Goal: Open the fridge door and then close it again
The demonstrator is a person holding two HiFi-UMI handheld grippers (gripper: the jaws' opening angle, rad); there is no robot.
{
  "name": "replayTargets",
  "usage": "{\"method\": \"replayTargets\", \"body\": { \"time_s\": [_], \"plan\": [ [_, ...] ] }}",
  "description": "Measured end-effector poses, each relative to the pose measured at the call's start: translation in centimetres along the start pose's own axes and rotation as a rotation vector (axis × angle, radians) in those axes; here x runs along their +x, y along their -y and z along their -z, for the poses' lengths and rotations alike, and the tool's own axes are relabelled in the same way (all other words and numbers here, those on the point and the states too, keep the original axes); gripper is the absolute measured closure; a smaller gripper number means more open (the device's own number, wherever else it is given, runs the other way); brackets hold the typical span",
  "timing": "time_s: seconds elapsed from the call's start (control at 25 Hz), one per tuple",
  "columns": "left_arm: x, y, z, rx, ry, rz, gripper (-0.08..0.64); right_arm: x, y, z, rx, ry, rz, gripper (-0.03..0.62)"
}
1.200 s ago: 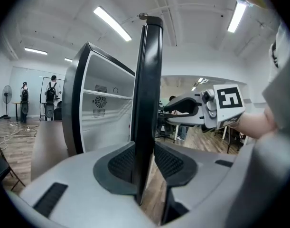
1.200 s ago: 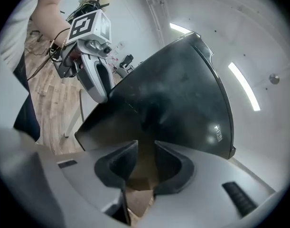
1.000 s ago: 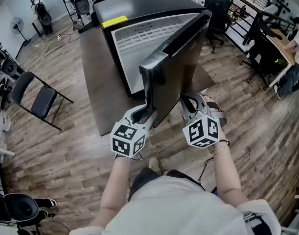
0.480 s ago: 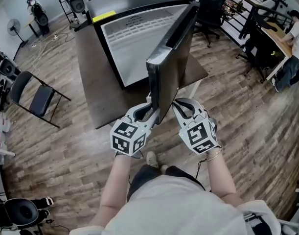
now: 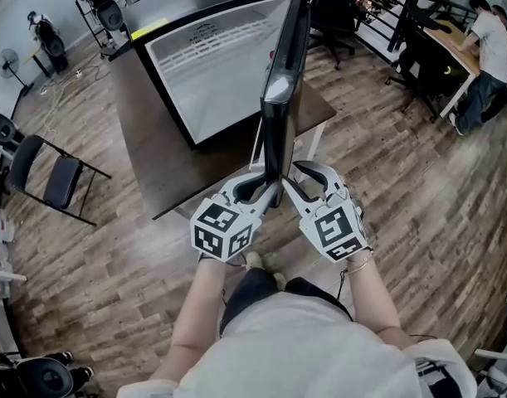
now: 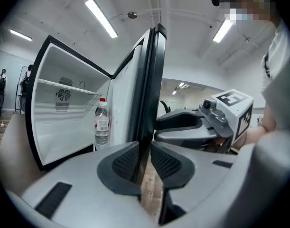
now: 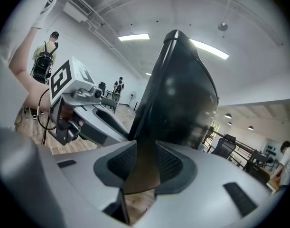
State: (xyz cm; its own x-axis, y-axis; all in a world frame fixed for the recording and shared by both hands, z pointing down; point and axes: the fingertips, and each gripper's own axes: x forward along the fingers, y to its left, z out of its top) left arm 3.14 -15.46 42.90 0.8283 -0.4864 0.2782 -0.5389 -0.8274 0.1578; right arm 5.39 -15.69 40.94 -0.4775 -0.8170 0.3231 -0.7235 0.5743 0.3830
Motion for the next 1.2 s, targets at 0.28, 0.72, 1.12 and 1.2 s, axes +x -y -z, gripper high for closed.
{"method": "replayTargets", "body": {
  "time_s": [0.28, 0.72, 1.12, 1.2],
  "plan": [
    [2.2, 2.5, 0.2, 0.023, -0.021, 0.071, 0.499, -2.3, 0.9, 1.0, 0.070, 0.013, 0.018, 0.451],
    [5.4, 6.4, 0.2, 0.062, -0.027, 0.151, 0.514, -5.1, 3.4, 1.7, 0.206, 0.069, 0.106, 0.404],
    [7.1, 8.4, 0.1, 0.065, -0.027, 0.183, 0.514, -6.6, 5.4, 3.5, 0.233, 0.030, 0.190, 0.431],
    [7.1, 8.3, 0.1, 0.054, -0.029, 0.177, 0.514, -7.0, 5.7, 3.9, 0.248, 0.019, 0.196, 0.436]
  ]
}}
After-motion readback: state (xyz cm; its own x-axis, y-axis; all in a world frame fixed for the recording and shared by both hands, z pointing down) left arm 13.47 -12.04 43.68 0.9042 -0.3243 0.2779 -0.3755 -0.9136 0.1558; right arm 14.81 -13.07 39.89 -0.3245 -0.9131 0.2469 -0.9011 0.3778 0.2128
